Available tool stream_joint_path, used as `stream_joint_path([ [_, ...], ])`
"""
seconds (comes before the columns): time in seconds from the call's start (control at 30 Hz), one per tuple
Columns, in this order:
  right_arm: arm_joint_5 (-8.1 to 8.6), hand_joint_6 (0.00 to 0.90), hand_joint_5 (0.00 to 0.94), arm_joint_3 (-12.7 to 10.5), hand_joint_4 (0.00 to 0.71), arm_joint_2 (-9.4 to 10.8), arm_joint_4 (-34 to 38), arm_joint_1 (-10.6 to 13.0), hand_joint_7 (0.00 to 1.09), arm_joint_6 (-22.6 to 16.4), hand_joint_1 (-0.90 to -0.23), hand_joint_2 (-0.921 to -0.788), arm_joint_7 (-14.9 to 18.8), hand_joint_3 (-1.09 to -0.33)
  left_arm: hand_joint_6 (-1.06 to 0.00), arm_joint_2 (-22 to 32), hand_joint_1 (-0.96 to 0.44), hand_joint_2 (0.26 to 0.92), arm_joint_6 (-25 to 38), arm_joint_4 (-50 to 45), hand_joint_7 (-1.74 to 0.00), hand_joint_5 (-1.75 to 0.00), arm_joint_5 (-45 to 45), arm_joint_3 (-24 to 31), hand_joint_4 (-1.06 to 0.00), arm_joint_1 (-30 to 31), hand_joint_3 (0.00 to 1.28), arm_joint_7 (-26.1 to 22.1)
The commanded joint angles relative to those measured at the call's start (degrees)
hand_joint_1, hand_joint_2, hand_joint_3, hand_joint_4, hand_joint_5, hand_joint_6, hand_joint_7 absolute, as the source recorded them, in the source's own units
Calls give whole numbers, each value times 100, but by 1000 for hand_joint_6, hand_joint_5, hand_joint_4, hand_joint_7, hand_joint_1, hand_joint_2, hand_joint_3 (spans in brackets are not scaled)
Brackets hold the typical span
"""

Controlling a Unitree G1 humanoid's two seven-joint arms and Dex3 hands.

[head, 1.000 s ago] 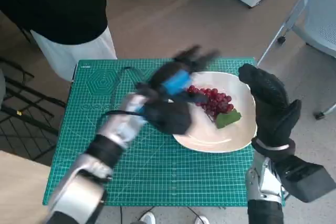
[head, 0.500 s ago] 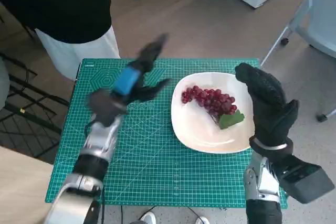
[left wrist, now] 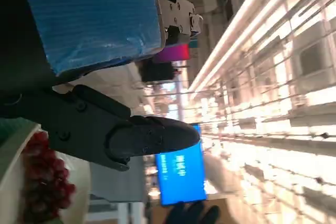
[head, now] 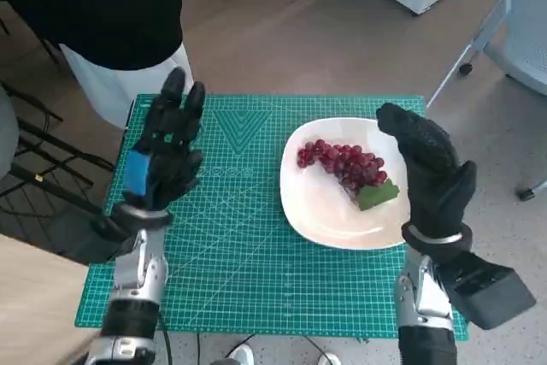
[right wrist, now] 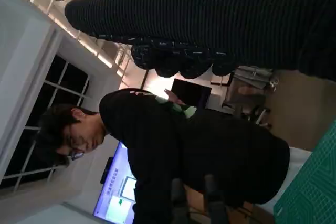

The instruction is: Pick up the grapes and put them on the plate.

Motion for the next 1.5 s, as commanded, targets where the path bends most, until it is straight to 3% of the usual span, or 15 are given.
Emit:
stream_joint_path([
  [0.03,-5,80,0,18,385,0,23,103,407,86,-680,-921,7,-697,-182,-109,-639,921,130,-289,-28,-17,-91,18,-109,218,447,-56],
  [0.6,130,73,0,17,386,-69,4,157,421,94,-680,-921,142,-697,-200,-115,-635,921,241,-677,-30,-18,25,49,-143,493,443,-82],
  [1.5,44,72,2,-21,390,-71,-195,255,427,211,-685,-921,5,-690,-206,-151,-624,921,307,-622,-22,-5,-18,17,-143,554,438,-312],
])
